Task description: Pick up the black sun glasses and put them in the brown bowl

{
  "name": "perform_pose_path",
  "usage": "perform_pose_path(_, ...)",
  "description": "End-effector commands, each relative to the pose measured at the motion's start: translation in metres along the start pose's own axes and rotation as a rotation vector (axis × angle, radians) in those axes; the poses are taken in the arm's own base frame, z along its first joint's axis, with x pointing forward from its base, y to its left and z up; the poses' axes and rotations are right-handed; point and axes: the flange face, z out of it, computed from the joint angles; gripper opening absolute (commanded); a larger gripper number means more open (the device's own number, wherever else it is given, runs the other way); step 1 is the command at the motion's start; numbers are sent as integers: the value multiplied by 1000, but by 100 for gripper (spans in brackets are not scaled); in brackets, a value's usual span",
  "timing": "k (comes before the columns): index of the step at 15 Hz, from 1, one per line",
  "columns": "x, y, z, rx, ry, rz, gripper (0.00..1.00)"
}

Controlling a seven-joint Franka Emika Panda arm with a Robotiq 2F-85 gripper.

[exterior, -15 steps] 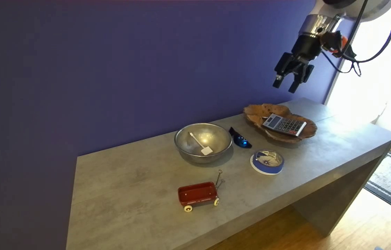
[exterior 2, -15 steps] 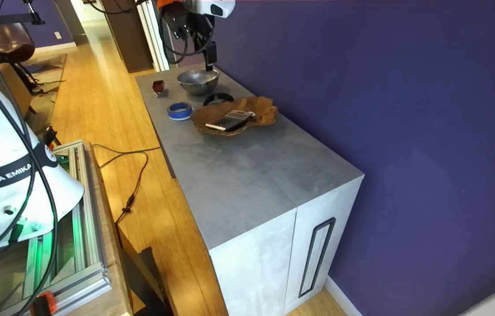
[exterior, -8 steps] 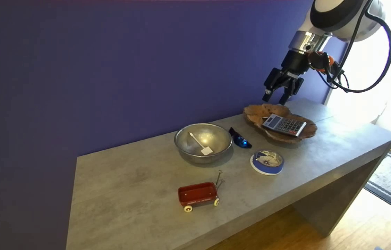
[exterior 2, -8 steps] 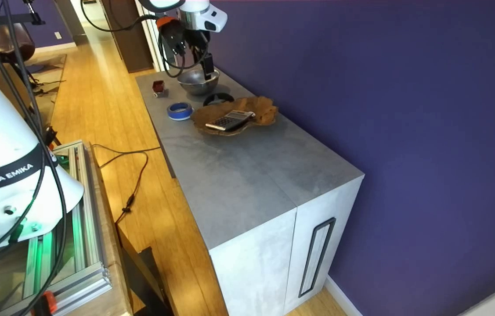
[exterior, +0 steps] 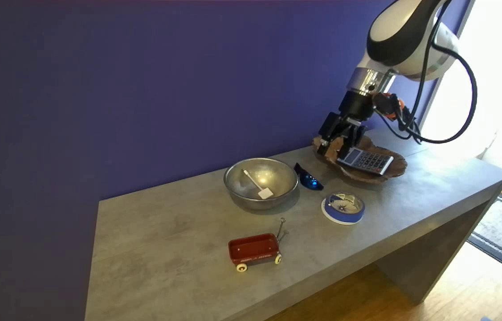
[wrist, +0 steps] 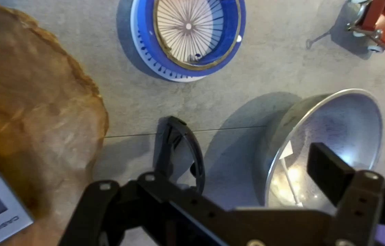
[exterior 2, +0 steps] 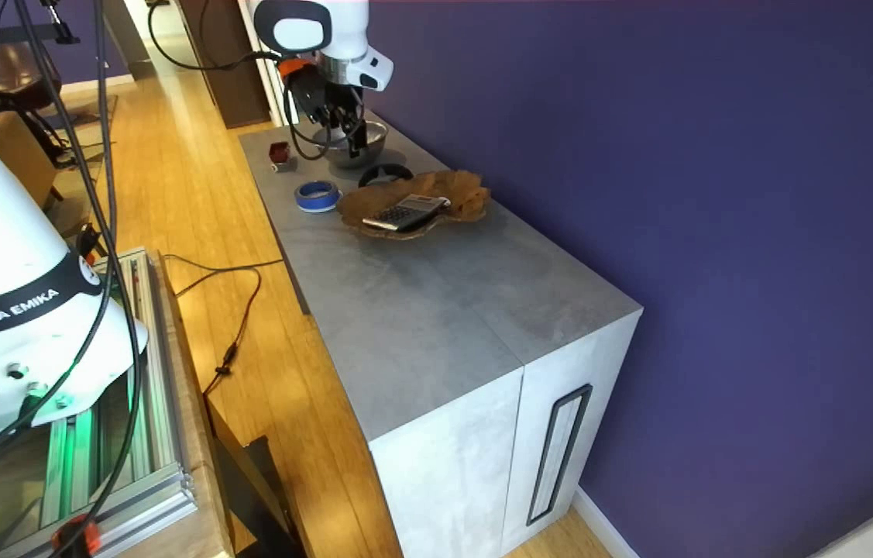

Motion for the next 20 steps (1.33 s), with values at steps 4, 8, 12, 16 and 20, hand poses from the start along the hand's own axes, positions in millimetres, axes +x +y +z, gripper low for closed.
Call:
perform_pose_path(4,55,26,39,47,10,-15,100)
perform_pose_path(8,68,43,58,51,-4,-10,96)
perform_pose_path(12,71,39,72,62,-19,-24,80)
perform_pose_path(16,71,27,80,71,-21,-60,60)
perform_pose_path(20,72,24,89,55,-25,-88,42)
